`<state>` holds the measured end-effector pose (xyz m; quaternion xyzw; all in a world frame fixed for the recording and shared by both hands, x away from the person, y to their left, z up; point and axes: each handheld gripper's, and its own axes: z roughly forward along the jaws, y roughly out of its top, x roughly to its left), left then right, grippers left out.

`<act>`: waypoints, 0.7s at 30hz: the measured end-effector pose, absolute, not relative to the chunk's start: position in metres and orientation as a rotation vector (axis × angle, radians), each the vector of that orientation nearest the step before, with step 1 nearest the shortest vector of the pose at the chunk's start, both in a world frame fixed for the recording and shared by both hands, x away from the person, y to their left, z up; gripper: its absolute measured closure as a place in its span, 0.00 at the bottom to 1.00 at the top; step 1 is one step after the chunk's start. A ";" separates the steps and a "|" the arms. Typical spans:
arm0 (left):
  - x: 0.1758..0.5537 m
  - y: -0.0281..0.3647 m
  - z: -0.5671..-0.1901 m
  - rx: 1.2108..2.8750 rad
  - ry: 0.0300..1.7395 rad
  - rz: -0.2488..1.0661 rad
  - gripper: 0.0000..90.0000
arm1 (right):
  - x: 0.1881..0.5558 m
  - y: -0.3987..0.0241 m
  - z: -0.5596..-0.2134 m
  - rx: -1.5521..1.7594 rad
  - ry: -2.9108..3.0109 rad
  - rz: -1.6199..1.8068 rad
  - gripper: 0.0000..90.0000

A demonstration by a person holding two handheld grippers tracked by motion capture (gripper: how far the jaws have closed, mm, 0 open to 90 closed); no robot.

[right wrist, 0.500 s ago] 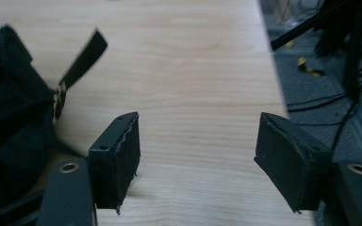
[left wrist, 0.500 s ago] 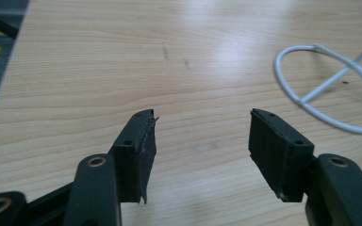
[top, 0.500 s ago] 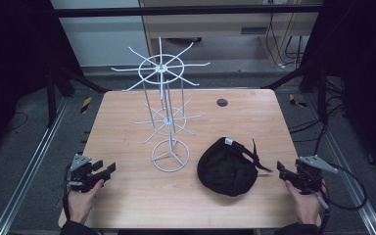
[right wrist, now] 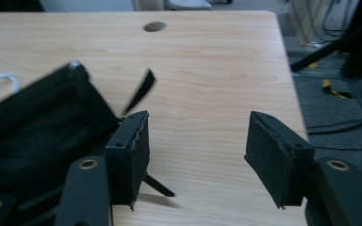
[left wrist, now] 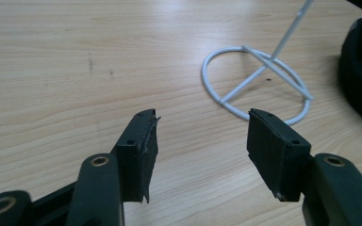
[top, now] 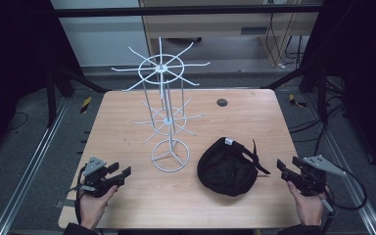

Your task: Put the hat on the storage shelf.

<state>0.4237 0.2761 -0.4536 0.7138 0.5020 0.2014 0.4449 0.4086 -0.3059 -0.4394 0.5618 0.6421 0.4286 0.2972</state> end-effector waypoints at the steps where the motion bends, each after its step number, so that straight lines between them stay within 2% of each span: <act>1: 0.423 0.273 -0.453 1.772 1.239 0.494 0.49 | 0.408 -0.304 -0.438 1.487 1.714 1.155 0.47; 6: 0.421 0.257 -0.449 1.804 1.195 0.483 0.56 | 0.408 -0.295 -0.429 1.448 1.764 1.182 0.50; 10: 0.421 0.241 -0.443 1.828 1.144 0.489 0.59 | 0.408 -0.286 -0.425 1.397 1.809 1.211 0.57; 21: 0.423 0.193 -0.441 1.885 1.055 0.448 0.61 | 0.423 -0.265 -0.415 1.329 1.919 1.203 0.65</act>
